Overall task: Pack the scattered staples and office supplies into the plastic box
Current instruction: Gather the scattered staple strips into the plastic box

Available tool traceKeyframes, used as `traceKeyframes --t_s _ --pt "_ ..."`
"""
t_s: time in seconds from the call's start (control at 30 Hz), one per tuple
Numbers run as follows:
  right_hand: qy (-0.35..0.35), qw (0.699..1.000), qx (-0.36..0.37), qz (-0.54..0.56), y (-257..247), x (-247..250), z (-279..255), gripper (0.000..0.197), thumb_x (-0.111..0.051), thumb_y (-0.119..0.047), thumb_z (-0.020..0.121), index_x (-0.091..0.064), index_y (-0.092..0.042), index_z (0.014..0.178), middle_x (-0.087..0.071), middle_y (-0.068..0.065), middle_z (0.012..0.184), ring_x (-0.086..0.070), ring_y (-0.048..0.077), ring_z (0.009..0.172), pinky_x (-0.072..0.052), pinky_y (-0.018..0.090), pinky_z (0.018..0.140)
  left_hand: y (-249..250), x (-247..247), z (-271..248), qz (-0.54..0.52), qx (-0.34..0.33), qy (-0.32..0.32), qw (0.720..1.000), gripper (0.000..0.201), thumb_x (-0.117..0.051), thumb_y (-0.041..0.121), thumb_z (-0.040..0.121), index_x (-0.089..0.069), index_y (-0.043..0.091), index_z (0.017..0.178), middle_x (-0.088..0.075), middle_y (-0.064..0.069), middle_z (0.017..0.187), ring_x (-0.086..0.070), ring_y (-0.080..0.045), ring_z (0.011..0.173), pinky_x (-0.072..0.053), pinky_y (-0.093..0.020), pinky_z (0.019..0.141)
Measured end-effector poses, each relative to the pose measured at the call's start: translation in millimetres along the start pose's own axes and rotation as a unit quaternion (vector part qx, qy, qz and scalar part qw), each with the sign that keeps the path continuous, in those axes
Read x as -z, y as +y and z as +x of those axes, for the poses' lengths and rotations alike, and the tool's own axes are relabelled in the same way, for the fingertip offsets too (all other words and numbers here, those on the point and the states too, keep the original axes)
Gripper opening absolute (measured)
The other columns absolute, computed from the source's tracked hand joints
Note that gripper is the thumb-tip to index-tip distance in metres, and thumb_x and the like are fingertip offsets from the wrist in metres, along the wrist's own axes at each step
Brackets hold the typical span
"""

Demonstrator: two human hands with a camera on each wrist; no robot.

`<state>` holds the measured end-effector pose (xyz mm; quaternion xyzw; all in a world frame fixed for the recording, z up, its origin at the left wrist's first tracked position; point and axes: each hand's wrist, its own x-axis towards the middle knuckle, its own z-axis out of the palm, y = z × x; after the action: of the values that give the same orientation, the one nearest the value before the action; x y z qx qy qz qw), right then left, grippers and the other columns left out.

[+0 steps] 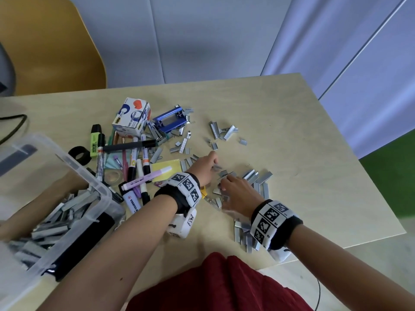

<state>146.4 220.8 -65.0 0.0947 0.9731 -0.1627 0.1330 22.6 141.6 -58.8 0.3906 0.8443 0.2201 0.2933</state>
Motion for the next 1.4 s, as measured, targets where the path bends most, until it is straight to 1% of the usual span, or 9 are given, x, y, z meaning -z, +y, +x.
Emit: traceKeyframes --t_s 0.1,0.27,0.37,0.47,0.57,0.8,1.0,1.17,1.4 --pt "0.008 0.995 -0.036 0.090 -0.8 7.9 -0.9 0.029 -0.067 -0.018 0.072 -0.057 -0.005 0.095 -0.058 0.009 0.100 -0.054 0.025 0.088 -0.045 0.032 0.078 -0.3 7.7 -2.0 -0.288 0.089 0.037 0.953 0.020 -0.043 -0.002 0.090 -0.052 0.015 0.088 -0.057 -0.004 0.077 -0.051 -0.016 0.060 -0.037 -0.023 0.049" --pt "0.095 0.959 -0.125 0.236 0.8 34.6 4.5 0.028 -0.075 -0.014 0.067 -0.061 -0.004 0.090 -0.059 0.003 0.083 -0.052 0.017 0.076 -0.041 0.025 0.067 -3.7 18.7 -16.8 -0.719 0.147 0.060 0.677 0.022 -0.039 -0.003 0.092 -0.054 0.010 0.083 -0.062 -0.006 0.066 -0.058 -0.012 0.050 -0.049 -0.018 0.048" --pt "0.134 0.944 -0.133 0.272 -4.2 50.7 5.4 0.023 -0.074 -0.014 0.066 -0.060 -0.010 0.084 -0.060 0.001 0.078 -0.053 0.015 0.073 -0.042 0.020 0.063 -8.2 17.2 -22.8 -0.786 0.172 0.059 0.591 0.020 -0.048 0.018 0.093 -0.053 0.009 0.076 -0.060 -0.006 0.066 -0.061 -0.014 0.053 -0.053 -0.021 0.053" --pt "0.139 0.943 -0.091 0.288 -17.6 56.6 6.0 0.023 -0.074 -0.015 0.068 -0.061 -0.009 0.085 -0.061 0.001 0.078 -0.054 0.014 0.071 -0.045 0.019 0.064 -9.2 6.2 -27.3 -0.795 0.197 0.020 0.573 0.030 -0.048 0.034 0.094 -0.051 0.007 0.082 -0.060 -0.011 0.068 -0.061 -0.020 0.059 -0.055 -0.027 0.056" --pt "0.105 0.956 -0.043 0.271 -30.8 52.7 9.2 0.025 -0.075 -0.013 0.070 -0.061 -0.007 0.090 -0.058 -0.001 0.080 -0.050 0.010 0.069 -0.039 0.007 0.060 -9.4 -5.4 -32.9 -0.784 0.217 -0.006 0.582 0.039 -0.036 0.038 0.099 -0.052 0.003 0.090 -0.061 -0.015 0.080 -0.062 -0.024 0.069 -0.054 -0.032 0.061" --pt "0.146 0.953 -0.029 0.264 -15.4 46.5 22.5 0.019 -0.068 -0.004 0.075 -0.063 -0.003 0.093 -0.057 0.004 0.087 -0.052 0.016 0.076 -0.040 0.015 0.069 -14.8 -5.1 -41.4 -0.744 0.292 0.006 0.601 0.035 -0.040 0.028 0.097 -0.050 0.008 0.071 -0.054 -0.004 0.046 -0.052 -0.013 0.036 -0.048 -0.017 0.040" --pt "-0.042 0.997 -0.047 0.033 16.9 31.1 25.3 0.058 -0.064 -0.008 0.077 -0.046 -0.019 0.131 -0.046 0.001 0.132 -0.041 0.022 0.118 -0.038 0.032 0.097 -26.1 -4.9 -48.1 -0.731 0.294 0.013 0.615 0.039 -0.039 0.031 0.097 -0.045 0.012 0.063 -0.045 0.001 0.041 -0.047 -0.010 0.033 -0.044 -0.013 0.039" --pt "-0.008 0.999 -0.043 0.011 9.9 20.7 26.4 0.041 -0.060 -0.013 0.080 -0.054 -0.013 0.120 -0.051 0.006 0.117 -0.048 0.026 0.109 -0.036 0.027 0.083 -29.6 -7.2 -52.5 -0.732 0.280 0.032 0.620 0.038 -0.036 0.031 0.098 -0.047 0.012 0.066 -0.043 0.002 0.037 -0.052 -0.010 0.037 -0.046 -0.016 0.046" --pt "-0.024 0.998 -0.057 -0.007 -1.1 26.0 30.9 0.046 -0.071 -0.022 0.072 -0.050 -0.006 0.109 -0.048 0.007 0.110 -0.048 0.022 0.085 -0.033 0.026 0.067 -28.8 -9.7 -54.1 -0.778 0.270 0.064 0.564 0.037 -0.038 0.032 0.097 -0.056 0.006 0.079 -0.058 -0.004 0.054 -0.056 -0.018 0.057 -0.052 -0.022 0.053"
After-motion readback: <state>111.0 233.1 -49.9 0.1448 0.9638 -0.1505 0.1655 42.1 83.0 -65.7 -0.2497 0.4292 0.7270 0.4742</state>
